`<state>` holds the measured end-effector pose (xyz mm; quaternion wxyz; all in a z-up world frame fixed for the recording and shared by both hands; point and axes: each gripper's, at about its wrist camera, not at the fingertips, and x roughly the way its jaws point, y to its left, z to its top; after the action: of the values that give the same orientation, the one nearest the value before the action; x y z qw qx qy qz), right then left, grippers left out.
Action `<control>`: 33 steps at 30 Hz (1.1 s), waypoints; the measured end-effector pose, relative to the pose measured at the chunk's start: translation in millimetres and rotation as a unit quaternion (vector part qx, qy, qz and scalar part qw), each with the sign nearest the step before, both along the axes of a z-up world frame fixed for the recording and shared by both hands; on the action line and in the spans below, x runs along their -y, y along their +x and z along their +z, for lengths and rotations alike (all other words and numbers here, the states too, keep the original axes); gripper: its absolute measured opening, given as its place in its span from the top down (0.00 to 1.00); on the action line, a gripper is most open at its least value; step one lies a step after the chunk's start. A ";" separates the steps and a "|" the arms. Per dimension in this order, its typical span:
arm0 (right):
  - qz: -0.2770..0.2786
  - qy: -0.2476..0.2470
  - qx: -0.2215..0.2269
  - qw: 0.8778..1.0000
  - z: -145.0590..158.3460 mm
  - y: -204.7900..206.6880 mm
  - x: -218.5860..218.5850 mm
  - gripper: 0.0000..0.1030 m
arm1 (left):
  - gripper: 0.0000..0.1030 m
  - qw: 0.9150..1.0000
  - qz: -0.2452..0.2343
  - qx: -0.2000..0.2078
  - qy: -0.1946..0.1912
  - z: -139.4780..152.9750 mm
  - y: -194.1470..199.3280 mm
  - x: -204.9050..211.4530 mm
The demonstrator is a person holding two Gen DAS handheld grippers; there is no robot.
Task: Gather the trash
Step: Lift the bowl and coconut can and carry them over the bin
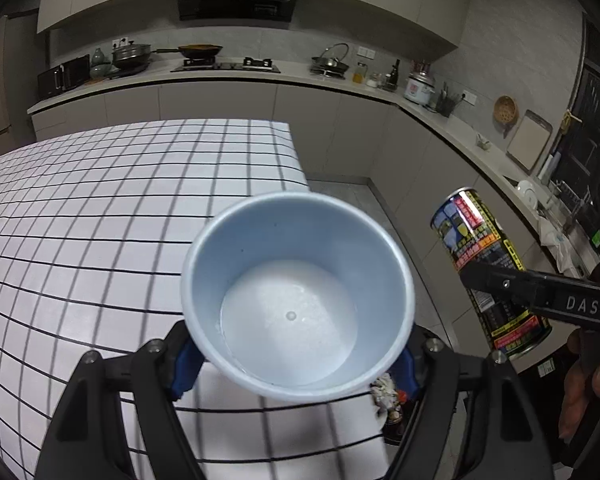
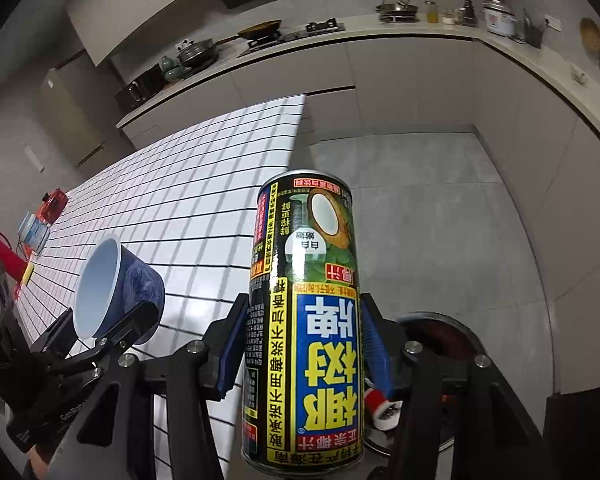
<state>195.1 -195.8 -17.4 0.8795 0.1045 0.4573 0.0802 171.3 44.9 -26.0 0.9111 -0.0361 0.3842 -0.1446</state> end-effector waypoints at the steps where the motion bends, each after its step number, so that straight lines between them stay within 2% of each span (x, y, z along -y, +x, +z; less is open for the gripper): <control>1: -0.003 -0.002 0.001 1.000 0.1 -2.6 5.7 0.46 | 0.26 1.000 -0.003 0.000 0.000 -0.4 -3.0 6.0; 9: -0.030 -0.008 -0.013 0.999 -14.6 -22.9 66.9 0.46 | 0.26 0.999 -0.031 -0.009 0.002 -11.5 -23.0 60.6; 17: -0.034 -0.011 -0.049 0.998 -55.3 -39.1 113.0 0.46 | 0.26 0.998 -0.053 -0.036 0.008 -35.7 -40.0 111.6; 24: -0.005 -0.027 -0.081 0.996 -99.8 -53.1 134.9 0.46 | 0.26 0.996 -0.056 -0.075 0.009 -73.3 -50.8 144.2; 33: 0.032 -0.033 -0.120 0.992 -148.0 -44.3 152.5 0.46 | 0.26 0.992 -0.054 -0.114 0.010 -109.5 -50.4 174.1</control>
<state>150.8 -348.3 -165.4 0.8181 0.0694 0.5651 0.0805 120.9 -129.2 -135.5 0.8527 -0.0227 0.4882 -0.1844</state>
